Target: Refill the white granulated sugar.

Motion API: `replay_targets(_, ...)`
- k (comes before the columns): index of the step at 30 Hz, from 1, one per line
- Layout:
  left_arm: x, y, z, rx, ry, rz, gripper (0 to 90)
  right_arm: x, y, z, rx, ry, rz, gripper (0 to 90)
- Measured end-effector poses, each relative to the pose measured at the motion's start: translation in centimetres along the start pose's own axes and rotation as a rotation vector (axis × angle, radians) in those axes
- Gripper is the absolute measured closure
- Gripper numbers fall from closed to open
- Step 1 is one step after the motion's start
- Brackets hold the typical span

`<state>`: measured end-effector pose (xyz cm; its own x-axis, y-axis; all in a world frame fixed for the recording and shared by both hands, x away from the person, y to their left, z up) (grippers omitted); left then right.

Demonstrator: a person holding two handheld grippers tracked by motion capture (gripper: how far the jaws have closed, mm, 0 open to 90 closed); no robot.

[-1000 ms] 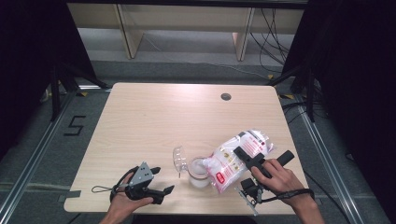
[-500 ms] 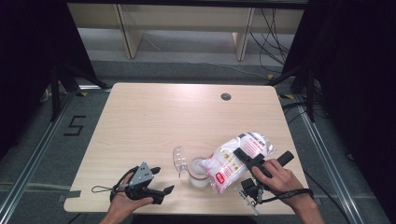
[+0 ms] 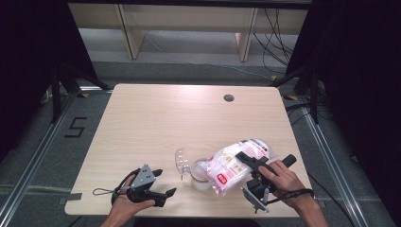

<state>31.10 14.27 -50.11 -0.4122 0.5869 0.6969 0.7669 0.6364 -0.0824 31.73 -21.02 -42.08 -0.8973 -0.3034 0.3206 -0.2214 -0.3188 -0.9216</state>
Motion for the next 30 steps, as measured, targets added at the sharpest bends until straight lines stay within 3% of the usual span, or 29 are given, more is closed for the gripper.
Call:
replay_targets(8,0.0,0.0,0.0,0.002,-0.001,-0.001,17.2,-0.4,0.8,0.5,-0.112,-0.051,-0.059,78.5)
replay_targets(10,0.0,0.0,0.0,0.003,-0.002,-0.001,17.2,-0.5,0.7,0.5,-0.105,-0.07,-0.043,78.6)
replay_targets(11,0.0,0.0,0.0,0.003,-0.002,-0.001,17.2,-0.6,1.0,0.6,-0.145,-0.089,-0.063,78.7)
replay_targets(13,0.0,0.0,0.0,0.002,-0.003,-0.001,17.2,-0.7,1.0,0.6,-0.152,-0.102,-0.055,78.8)
replay_targets(14,0.0,0.0,0.0,0.002,-0.001,-0.001,17.2,-0.9,1.3,0.8,-0.193,-0.114,-0.085,78.9)
replay_targets(16,0.0,0.0,0.0,0.002,0.0,-0.001,17.1,-1.1,1.3,0.9,-0.188,-0.128,-0.076,78.9)
replay_targets(18,0.0,0.0,0.0,0.005,0.0,0.0,17.2,-1.4,1.8,1.1,-0.264,-0.129,-0.112,79.0)
replay_targets(19,0.0,0.0,0.0,0.005,0.0,0.0,17.2,-1.4,1.8,1.1,-0.264,-0.129,-0.112,79.0)
replay_targets(20,0.0,0.0,0.0,0.005,0.0,0.0,17.2,-1.5,1.6,1.2,-0.228,-0.148,-0.089,79.0)
replay_targets(21,0.0,0.0,0.0,0.005,0.0,-0.001,17.2,-1.5,1.8,1.2,-0.267,-0.144,-0.101,79.1)
replay_targets(22,0.0,0.0,0.0,0.003,0.005,-0.011,17.2,-1.7,2.1,1.4,-0.335,-0.15,-0.122,79.3)
replay_targets(23,0.0,0.0,0.0,0.003,0.005,-0.011,17.2,-1.7,2.1,1.4,-0.335,-0.15,-0.122,79.3)
replay_targets(24,0.0,-0.1,0.0,0.005,0.004,-0.009,17.2,-1.6,2.3,1.4,-0.373,-0.137,-0.143,79.3)
replay_targets(25,0.0,-0.1,0.0,0.005,0.002,-0.006,17.1,-2.1,1.7,1.5,-0.292,-0.184,-0.104,79.3)
replay_targets(26,0.0,-0.1,0.0,0.005,0.002,-0.006,17.2,-1.8,2.4,1.5,-0.388,-0.142,-0.147,79.3)
replay_targets(28,0.0,-0.1,0.0,0.005,0.002,-0.005,17.2,-2.2,2.3,1.6,-0.358,-0.174,-0.136,79.4)
replay_targets(29,0.0,-0.1,0.0,0.004,0.002,-0.005,17.2,-2.1,2.5,1.6,-0.395,-0.155,-0.164,79.4)
replay_targets(30,0.0,-0.1,0.0,0.002,0.003,-0.005,17.2,-2.2,2.1,1.7,-0.342,-0.168,-0.13,79.4)
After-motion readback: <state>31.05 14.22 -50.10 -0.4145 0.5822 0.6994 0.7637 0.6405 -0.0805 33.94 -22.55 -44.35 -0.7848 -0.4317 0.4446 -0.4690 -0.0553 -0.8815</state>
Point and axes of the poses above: each handheld gripper's, and its own axes: x roughly backward along the jaws, z roughly out of its underside, y roughly to its left, the point moved 1 cm from there along -x, roughly forward along the jaws, and after that the axes turned 13 degrees about y, right-handed, at the moved point
